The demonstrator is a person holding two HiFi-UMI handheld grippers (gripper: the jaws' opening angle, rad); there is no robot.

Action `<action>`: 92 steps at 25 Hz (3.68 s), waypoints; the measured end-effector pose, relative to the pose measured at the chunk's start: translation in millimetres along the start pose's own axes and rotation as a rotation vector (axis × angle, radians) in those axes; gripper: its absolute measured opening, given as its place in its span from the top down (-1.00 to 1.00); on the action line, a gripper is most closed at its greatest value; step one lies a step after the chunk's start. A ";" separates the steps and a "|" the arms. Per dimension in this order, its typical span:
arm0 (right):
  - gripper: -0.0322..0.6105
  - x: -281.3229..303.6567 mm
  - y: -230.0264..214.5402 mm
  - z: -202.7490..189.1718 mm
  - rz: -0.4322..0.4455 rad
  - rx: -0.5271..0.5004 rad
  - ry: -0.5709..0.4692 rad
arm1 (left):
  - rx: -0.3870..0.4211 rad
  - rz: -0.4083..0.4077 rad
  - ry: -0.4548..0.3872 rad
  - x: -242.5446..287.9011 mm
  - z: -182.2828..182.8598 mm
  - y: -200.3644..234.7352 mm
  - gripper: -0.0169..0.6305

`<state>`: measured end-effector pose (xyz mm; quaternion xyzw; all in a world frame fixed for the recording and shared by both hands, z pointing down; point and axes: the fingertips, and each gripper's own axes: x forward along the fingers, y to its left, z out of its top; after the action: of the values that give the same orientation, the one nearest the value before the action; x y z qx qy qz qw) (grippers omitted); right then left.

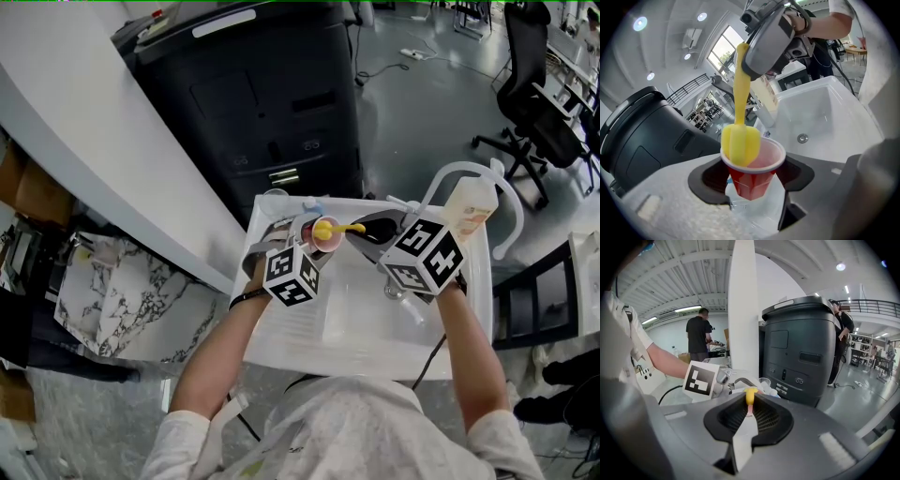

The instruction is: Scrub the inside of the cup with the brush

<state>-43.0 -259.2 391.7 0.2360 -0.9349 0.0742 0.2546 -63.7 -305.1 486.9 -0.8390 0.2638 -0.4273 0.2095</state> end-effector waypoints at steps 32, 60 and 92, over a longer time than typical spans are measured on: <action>0.79 -9.2 -19.9 -21.4 -0.007 0.130 -0.023 | -0.078 0.069 -0.021 -10.7 0.1 22.0 0.02; 0.79 -2.9 7.0 1.5 0.017 0.062 -0.039 | -0.033 0.031 0.013 -4.1 -4.4 8.9 0.02; 0.79 -53.2 -51.6 -4.6 -0.195 0.234 -0.225 | -0.513 0.144 -0.184 -13.4 9.2 40.1 0.02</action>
<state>24.2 -281.8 369.4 0.3604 -0.9151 0.1307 0.1253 -73.3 -326.6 450.6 -0.8790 0.4019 -0.2527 0.0433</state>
